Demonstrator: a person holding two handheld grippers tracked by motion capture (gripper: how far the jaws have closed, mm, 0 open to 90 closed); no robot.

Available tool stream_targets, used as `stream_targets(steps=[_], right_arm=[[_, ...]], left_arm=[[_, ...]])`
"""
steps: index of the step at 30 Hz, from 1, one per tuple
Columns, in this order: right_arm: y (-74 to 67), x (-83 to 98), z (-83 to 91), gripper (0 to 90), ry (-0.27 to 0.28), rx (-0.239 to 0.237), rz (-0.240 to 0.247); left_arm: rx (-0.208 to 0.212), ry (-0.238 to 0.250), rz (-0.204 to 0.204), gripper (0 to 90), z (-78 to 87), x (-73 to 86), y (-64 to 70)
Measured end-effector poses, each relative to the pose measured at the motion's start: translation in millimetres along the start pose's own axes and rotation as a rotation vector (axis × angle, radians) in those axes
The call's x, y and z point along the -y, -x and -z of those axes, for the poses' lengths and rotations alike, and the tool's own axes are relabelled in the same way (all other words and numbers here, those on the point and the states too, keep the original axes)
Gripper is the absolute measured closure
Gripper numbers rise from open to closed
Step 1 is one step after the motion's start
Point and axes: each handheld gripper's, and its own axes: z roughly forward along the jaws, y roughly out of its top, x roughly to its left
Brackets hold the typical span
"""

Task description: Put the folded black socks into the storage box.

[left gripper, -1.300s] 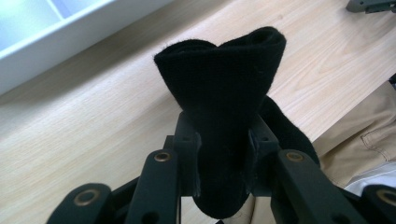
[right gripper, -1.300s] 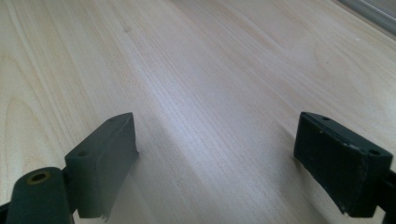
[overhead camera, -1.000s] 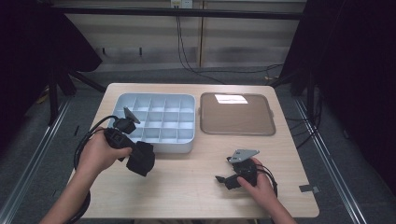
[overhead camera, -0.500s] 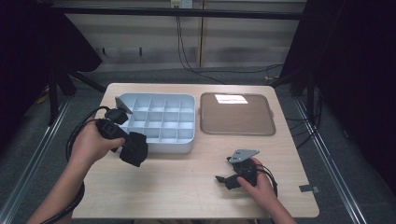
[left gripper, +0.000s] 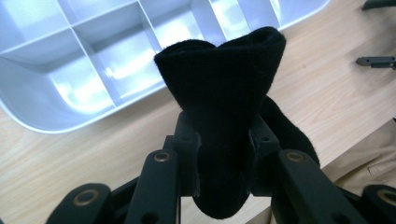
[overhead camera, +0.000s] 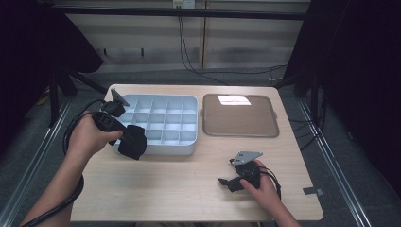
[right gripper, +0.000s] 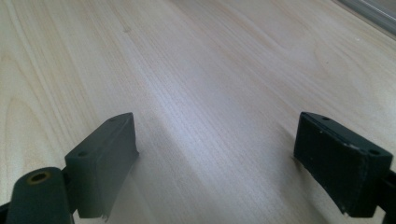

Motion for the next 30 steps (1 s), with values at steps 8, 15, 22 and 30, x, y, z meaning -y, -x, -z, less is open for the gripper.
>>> stream_targets(steps=[8, 15, 22, 30], right_arm=[[0.0, 0.0, 0.0, 12.6, 0.0, 0.0, 0.0], [0.1, 0.0, 0.0, 12.6, 0.0, 0.0, 0.001], [0.0, 0.0, 0.0, 12.6, 0.0, 0.0, 0.0], [0.0, 0.0, 0.0, 12.6, 0.0, 0.0, 0.0]], left_arm=[[-0.004, 0.014, 0.014, 70.4, 3.4, -5.9, -8.7], [-0.014, 0.028, 0.012, 70.3, 2.6, -11.6, -13.4], [-0.011, 0.045, 0.031, 70.3, 2.6, -17.6, -20.9], [-0.012, 0.061, 0.055, 70.3, 1.3, -24.4, -31.7]])
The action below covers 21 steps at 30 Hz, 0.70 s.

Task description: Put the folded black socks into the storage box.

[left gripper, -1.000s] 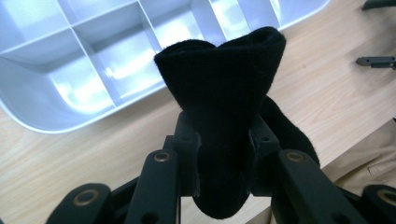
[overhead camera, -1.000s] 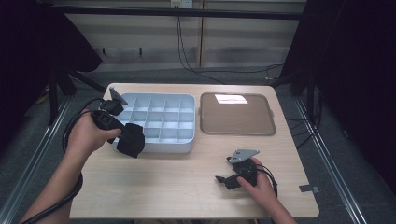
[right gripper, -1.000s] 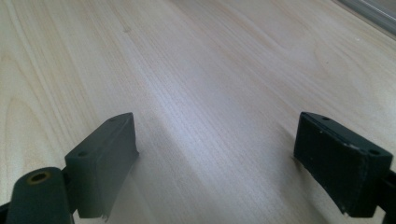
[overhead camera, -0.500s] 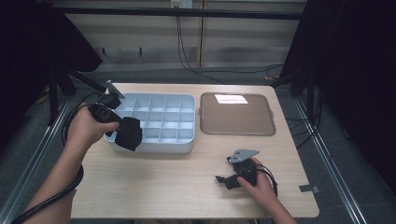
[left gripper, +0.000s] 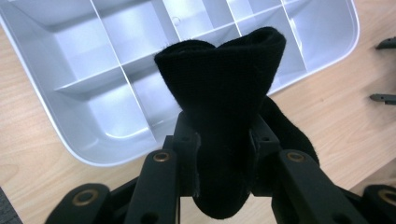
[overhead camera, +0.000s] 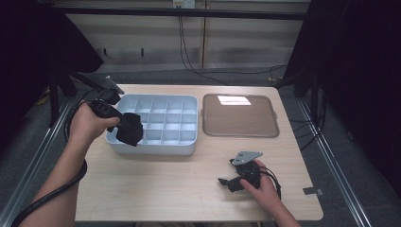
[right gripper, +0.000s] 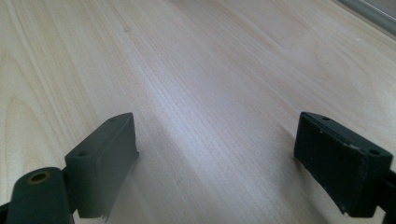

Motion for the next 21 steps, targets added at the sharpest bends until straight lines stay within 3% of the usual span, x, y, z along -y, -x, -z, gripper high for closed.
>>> stream_targets(steps=[9, 21], right_arm=[[0.0, 0.0, 0.0, 12.6, 0.0, 0.0, 0.0], [0.0, 0.0, 0.0, 12.6, 0.0, 0.0, 0.0]], left_arm=[[-0.027, -0.02, 0.008, 70.3, -7.5, -7.5, -13.2], [-0.031, -0.039, 0.075, 70.3, -18.4, -4.4, -45.6]])
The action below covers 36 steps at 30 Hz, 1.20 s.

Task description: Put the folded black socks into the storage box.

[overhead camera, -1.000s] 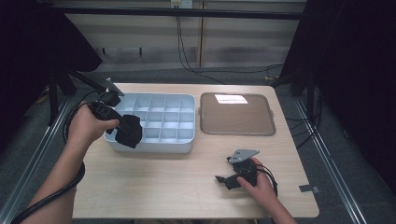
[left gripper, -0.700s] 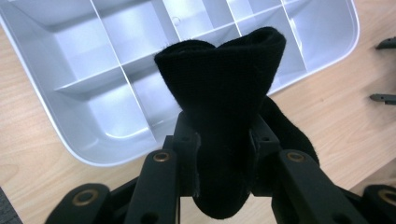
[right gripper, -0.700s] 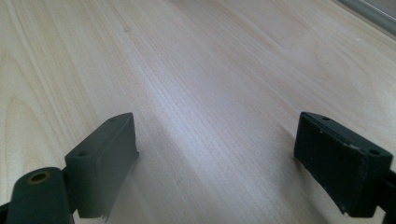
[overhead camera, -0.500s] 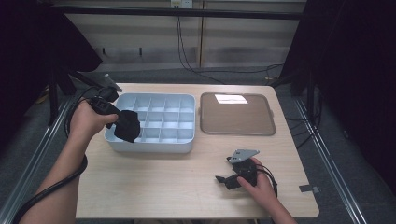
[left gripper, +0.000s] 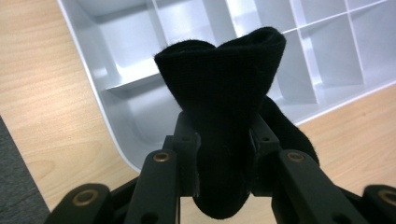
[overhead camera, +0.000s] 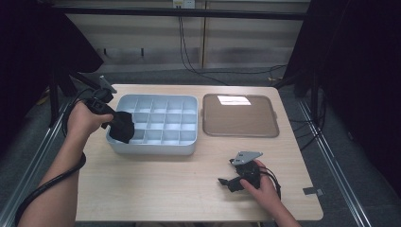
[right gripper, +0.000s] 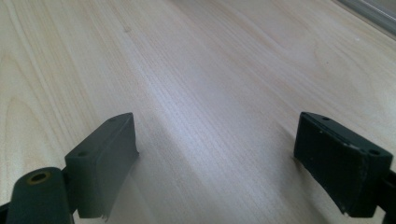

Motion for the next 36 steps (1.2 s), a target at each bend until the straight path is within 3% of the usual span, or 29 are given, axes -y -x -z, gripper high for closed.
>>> stream_targets(steps=[9, 26, 36], right_arm=[[0.0, 0.0, 0.0, 12.6, 0.0, 0.0, 0.0], [0.0, 0.0, 0.0, 12.6, 0.0, 0.0, 0.0], [0.0, 0.0, 0.0, 12.6, 0.0, 0.0, 0.0]], left_arm=[[-0.048, -0.027, 0.029, 70.3, -15.0, 1.8, -14.4], [-0.109, -0.076, 0.034, 69.8, -30.6, -1.3, -17.2], [-0.18, -0.113, 0.028, 70.0, -38.1, -5.3, -11.5]])
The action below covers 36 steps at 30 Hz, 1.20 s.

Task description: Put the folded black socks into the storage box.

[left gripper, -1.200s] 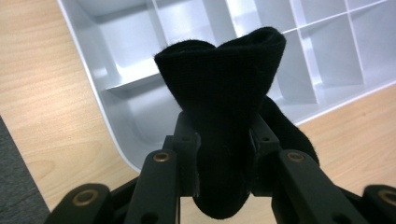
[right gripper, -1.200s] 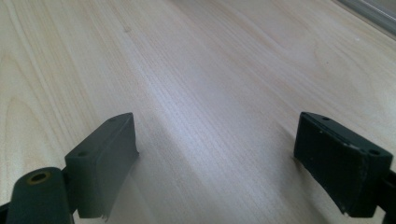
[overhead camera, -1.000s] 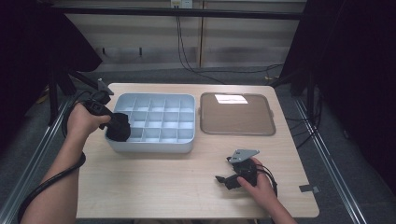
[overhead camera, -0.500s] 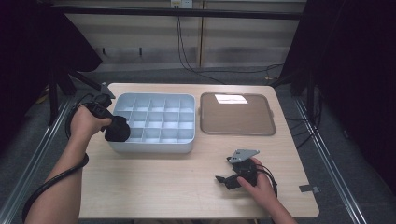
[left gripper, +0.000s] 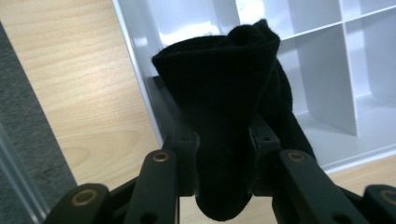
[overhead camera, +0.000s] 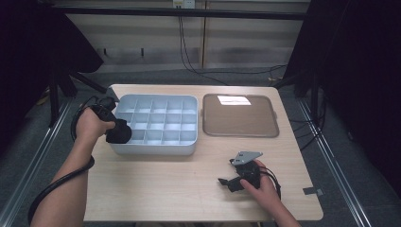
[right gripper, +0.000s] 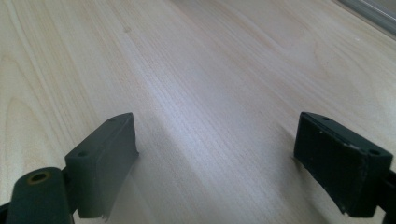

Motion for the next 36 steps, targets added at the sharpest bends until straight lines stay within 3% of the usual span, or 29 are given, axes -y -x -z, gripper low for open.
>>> stream_targets(steps=[5, 12, 19, 29, 36], right_arm=[[0.0, 0.0, 0.0, 12.6, 0.0, 0.0, 0.0], [0.0, 0.0, 0.0, 12.6, 0.0, 0.0, 0.0], [0.0, 0.0, 0.0, 12.6, 0.0, 0.0, 0.0], [-0.2, 0.0, 0.1, 12.6, -0.002, 0.0, -0.003], [-0.2, 0.0, 0.1, 12.6, -0.002, -0.001, -0.003]], left_arm=[[-0.046, -0.024, -0.016, 70.4, -3.5, -2.6, 4.8], [-0.07, -0.03, -0.007, 71.0, -7.5, -3.0, 7.5], [-0.121, -0.044, -0.004, 71.6, -11.8, -4.7, 11.5], [-0.162, -0.047, -0.006, 72.3, -19.7, -3.9, 14.5], [-0.165, -0.047, -0.017, 72.6, -22.0, -3.0, 14.7]])
